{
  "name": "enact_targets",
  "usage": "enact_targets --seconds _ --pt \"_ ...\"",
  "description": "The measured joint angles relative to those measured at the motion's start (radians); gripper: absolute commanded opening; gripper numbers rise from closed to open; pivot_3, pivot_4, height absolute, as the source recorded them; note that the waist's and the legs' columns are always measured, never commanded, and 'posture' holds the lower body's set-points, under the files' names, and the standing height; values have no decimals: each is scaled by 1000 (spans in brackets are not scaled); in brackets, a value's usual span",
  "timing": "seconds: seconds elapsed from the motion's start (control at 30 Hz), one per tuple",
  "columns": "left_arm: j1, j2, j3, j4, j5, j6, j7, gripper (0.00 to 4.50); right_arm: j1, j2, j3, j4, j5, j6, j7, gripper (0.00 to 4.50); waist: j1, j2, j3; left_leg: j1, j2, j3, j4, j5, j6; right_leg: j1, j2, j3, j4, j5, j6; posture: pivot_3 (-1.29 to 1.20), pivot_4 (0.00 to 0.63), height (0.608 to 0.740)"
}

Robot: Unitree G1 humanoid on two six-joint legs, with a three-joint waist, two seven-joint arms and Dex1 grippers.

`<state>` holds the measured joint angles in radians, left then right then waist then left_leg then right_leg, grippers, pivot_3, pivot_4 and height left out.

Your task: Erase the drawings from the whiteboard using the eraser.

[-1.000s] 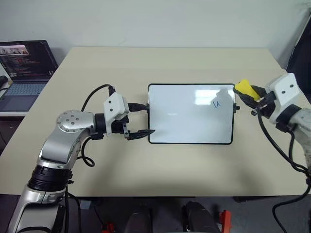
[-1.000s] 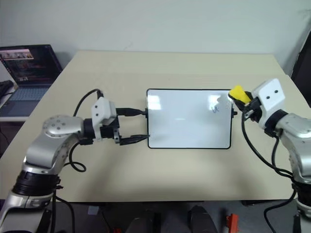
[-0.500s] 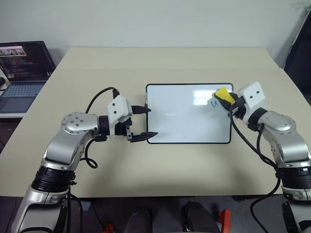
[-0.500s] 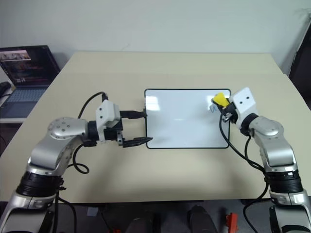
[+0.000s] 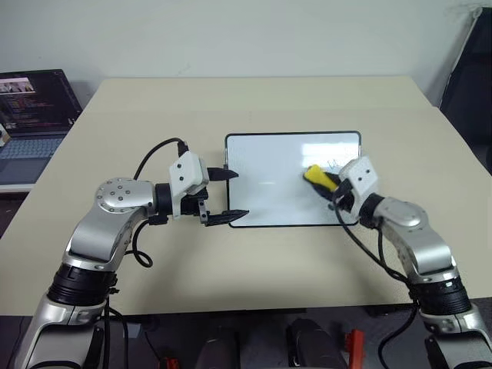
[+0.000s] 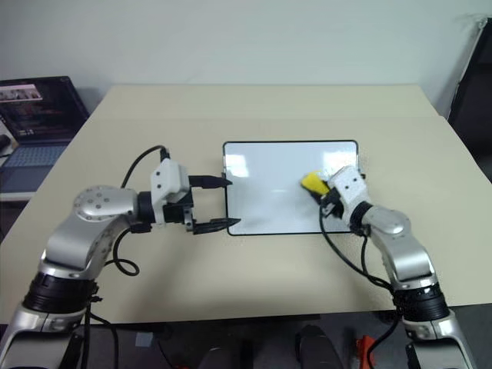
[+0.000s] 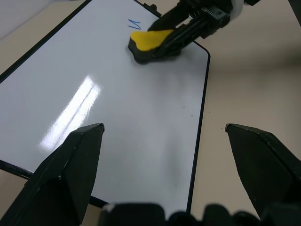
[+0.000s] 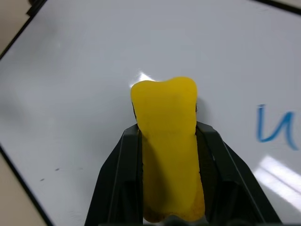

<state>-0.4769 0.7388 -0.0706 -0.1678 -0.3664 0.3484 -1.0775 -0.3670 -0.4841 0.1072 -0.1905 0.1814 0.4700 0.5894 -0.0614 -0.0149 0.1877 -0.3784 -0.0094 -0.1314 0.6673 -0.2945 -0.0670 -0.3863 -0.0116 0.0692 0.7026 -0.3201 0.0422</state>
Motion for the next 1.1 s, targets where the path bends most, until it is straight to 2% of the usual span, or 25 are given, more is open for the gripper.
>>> enact_targets --seconds 0.2,0.5,0.67,1.1 --pt "0 1 0 0 0 0 0 4500 -12 27 -24 1 -2 11 -33 1111 1 0 0 0 0 0 0 0 0 0 1 0 0 0 0 0 150 740" --pt "-1 0 0 2 0 -1 0 4500 -55 -11 -88 97 -25 -53 -71 1111 4 -1 -1 2 -1 0 0 1 -1 2 1 0 0 0 0 0 150 740" --pt "-1 0 0 2 1 -2 1 4500 -43 -32 -129 149 -25 -90 -83 1111 6 -2 -1 16 -1 0 -2 0 0 18 3 0 -5 0 1 0 150 740" --pt "-7 0 0 9 1 -6 -3 4500 -28 -54 -166 199 -44 -140 -119 1111 8 -4 -2 16 -2 0 -2 3 1 18 4 2 -5 4 3 0 150 740"
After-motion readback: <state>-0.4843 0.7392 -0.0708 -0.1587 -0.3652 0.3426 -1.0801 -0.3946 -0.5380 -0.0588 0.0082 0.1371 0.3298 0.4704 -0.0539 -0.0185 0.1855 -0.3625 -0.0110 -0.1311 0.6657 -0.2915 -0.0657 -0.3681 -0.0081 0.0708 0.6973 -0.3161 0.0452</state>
